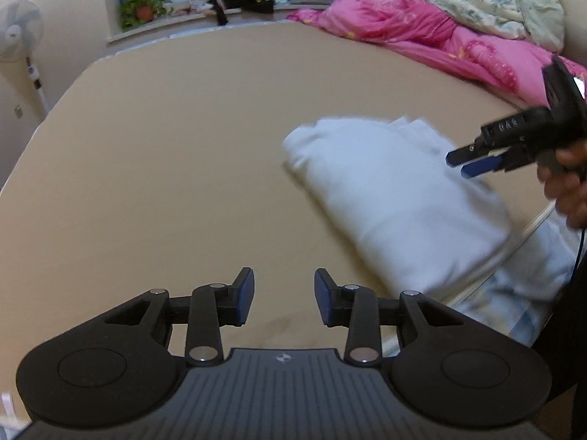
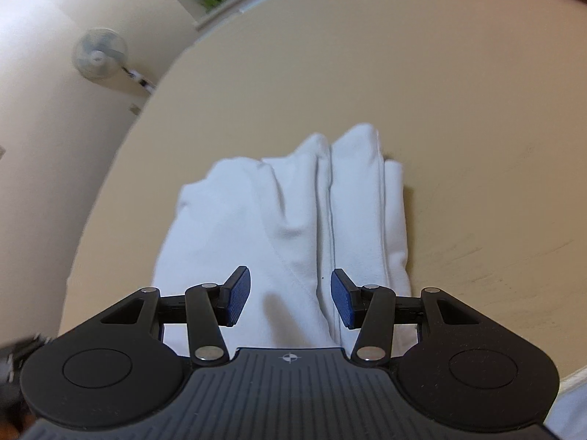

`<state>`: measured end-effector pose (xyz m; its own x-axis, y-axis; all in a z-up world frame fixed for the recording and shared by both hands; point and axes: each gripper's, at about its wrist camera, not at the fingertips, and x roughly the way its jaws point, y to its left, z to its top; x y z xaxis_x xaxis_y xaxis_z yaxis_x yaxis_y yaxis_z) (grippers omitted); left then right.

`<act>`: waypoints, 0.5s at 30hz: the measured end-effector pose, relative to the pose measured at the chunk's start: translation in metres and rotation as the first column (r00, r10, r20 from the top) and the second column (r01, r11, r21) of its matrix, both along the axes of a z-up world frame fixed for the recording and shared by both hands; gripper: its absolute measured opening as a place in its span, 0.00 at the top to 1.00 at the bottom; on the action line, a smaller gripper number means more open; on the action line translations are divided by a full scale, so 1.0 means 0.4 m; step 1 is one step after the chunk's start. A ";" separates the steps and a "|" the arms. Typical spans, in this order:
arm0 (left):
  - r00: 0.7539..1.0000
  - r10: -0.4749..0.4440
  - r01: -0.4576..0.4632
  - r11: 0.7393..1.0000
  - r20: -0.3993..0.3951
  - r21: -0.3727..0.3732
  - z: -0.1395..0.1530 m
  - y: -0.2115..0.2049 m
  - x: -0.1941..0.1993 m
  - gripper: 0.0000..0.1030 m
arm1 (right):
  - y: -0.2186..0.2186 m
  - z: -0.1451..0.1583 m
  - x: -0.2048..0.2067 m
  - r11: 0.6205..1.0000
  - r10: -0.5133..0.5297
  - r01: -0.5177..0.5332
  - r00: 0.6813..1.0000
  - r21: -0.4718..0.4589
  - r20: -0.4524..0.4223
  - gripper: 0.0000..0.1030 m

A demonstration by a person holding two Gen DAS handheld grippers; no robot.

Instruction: Fold small clothes

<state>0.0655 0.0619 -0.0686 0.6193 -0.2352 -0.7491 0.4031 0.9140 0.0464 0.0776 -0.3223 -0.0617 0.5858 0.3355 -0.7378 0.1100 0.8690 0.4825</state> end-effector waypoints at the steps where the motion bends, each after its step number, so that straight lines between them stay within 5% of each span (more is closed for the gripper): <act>1: 0.999 0.036 -0.036 0.999 -0.004 0.037 -0.001 -0.003 0.005 0.62 | 0.007 -0.012 0.012 1.000 -0.010 0.009 1.000 -0.013 -0.024 0.50; 5: 0.997 0.058 -0.053 0.993 0.051 -0.101 0.030 0.003 0.015 0.60 | 0.031 -0.053 0.040 0.999 -0.022 0.019 0.996 -0.034 -0.084 0.50; 8: 0.996 0.083 -0.081 0.989 0.017 -0.120 0.020 0.002 0.041 0.60 | 0.057 -0.061 0.051 0.998 -0.012 0.008 0.997 -0.060 -0.075 0.50; 9: 0.996 0.093 -0.090 0.988 0.012 -0.125 0.019 0.006 0.046 0.60 | 0.064 -0.060 0.050 0.997 -0.010 0.005 0.998 -0.075 -0.066 0.53; 11: 0.995 0.099 -0.097 0.984 0.006 -0.152 0.021 0.016 0.050 0.60 | 0.076 -0.050 0.042 0.996 0.004 -0.008 0.999 -0.094 -0.039 0.78; 15: 0.995 0.096 -0.092 0.980 0.011 -0.174 0.028 0.016 0.052 0.60 | 0.057 0.020 -0.014 0.997 -0.015 0.023 0.995 -0.078 0.098 0.85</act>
